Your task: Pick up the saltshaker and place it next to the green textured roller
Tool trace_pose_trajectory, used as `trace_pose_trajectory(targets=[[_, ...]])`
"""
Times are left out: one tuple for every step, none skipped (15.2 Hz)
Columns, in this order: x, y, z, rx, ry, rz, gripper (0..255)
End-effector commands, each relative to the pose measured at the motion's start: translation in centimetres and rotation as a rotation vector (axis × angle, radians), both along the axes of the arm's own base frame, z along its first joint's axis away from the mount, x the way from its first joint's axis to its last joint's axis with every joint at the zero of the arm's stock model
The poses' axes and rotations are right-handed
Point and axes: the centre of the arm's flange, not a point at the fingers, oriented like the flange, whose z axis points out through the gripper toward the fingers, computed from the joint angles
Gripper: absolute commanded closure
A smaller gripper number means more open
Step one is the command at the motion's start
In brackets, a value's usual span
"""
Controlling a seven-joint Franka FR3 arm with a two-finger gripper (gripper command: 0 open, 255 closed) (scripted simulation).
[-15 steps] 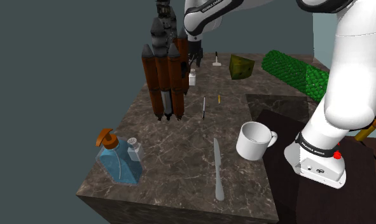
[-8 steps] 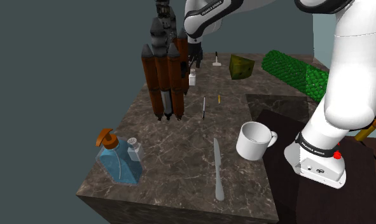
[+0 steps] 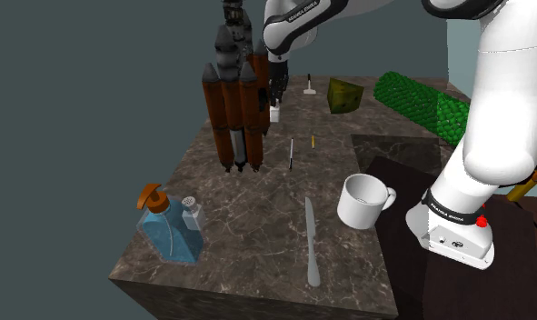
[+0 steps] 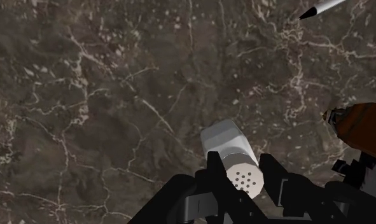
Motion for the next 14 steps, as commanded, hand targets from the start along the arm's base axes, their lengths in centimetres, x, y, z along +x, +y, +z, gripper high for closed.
trace_pose_trajectory(targets=[[-0.1, 0.0, -0.5, 0.0, 0.009, 0.001, 255], [-0.1, 0.0, -0.5, 0.0, 0.009, 0.001, 255], [-0.1, 0.0, -0.5, 0.0, 0.009, 0.001, 255], [0.1, 0.1, -0.4, -0.001, 0.009, 0.001, 255], [0.1, 0.1, 0.2, -0.001, 0.009, 0.001, 255], [0.0, 0.1, 0.7, -0.001, 0.009, 0.001, 255], [0.0, 0.1, 1.2, -0.001, 0.009, 0.001, 255], [0.1, 0.1, 1.8, -0.001, 0.009, 0.001, 255], [0.1, 0.1, 2.3, -0.001, 0.009, 0.001, 255], [0.1, 0.1, 2.8, -0.001, 0.009, 0.001, 255], [0.1, 0.1, 3.3, -0.001, 0.009, 0.001, 255], [0.1, 0.1, 3.9, -0.001, 0.009, 0.001, 255], [0.1, 0.1, 4.4, -0.001, 0.009, 0.001, 255], [0.1, 0.1, 4.9, -0.001, 0.009, 0.001, 255]])
